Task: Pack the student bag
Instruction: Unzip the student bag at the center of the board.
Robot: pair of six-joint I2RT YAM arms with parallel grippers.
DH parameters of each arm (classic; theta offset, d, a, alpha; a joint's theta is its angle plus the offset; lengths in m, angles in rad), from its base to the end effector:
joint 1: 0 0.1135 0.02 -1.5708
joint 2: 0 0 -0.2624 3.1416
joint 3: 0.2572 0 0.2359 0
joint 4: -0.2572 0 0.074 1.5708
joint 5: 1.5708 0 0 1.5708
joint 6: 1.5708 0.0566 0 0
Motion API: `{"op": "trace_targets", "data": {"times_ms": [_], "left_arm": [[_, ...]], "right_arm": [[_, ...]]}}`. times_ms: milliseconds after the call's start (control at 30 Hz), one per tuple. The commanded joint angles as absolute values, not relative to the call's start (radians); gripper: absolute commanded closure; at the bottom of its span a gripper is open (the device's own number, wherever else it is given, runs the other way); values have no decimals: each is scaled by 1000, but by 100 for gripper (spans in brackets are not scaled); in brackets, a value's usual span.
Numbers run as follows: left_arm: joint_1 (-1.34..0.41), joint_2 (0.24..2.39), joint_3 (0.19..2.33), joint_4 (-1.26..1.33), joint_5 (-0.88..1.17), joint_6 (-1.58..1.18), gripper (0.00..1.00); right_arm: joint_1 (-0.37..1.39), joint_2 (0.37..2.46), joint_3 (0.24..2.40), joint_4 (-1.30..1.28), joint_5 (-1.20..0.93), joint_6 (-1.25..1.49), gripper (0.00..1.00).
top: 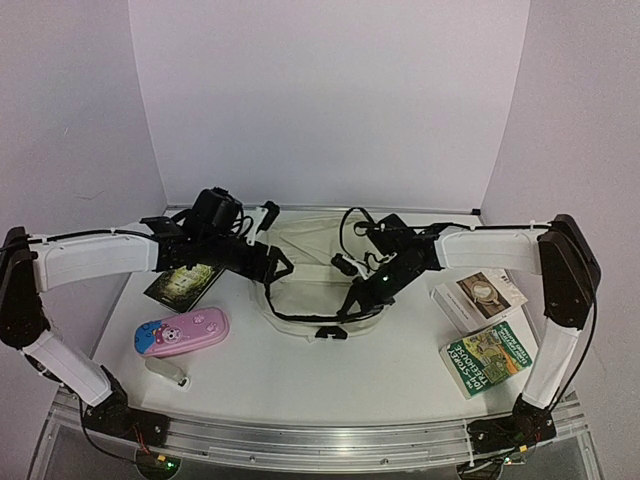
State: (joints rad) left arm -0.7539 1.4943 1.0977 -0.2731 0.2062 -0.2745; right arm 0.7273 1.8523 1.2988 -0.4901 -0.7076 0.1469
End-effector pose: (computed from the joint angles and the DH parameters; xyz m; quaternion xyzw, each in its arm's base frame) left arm 0.2363 -0.2378 0.2620 0.2561 0.8592 -0.2937 0.3316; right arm 0.2574 0.2784 0.1956 -0.3456 0.8420 0.4065 0.0798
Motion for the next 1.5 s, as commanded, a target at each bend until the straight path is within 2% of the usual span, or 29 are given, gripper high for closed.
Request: {"op": "trace_targets", "data": {"times_ms": [0, 267, 400, 433, 567, 800, 1067, 1300, 1467], "left_arm": [[-846, 1534, 1086, -201, 157, 38, 31], [-962, 1735, 1183, -214, 37, 254, 33], [-986, 1825, 1232, -226, -6, 281, 39], [-987, 1840, 1239, -233, -17, 281, 43], [-986, 1849, 1220, -231, -34, 262, 73], [-987, 1779, 1120, -215, -101, 226, 100], [-976, 1711, 1033, -214, -194, 237, 100], [-894, 1628, 981, -187, -211, 264, 98], [-944, 1664, 1080, -250, -187, 259, 67]], "right_arm": [[730, 1864, 1334, -499, -741, 166, 100], [730, 1867, 1332, -498, -745, 175, 100], [728, 1858, 1328, -498, -737, 172, 100], [724, 1856, 1324, -499, -736, 172, 100], [694, 1849, 1302, -500, -745, 174, 100], [626, 1783, 1226, -508, -724, 144, 100], [475, 1694, 1138, -552, -714, 76, 100], [460, 1622, 1075, -570, -764, 54, 100], [571, 1634, 1097, -559, -782, 73, 100]]}}
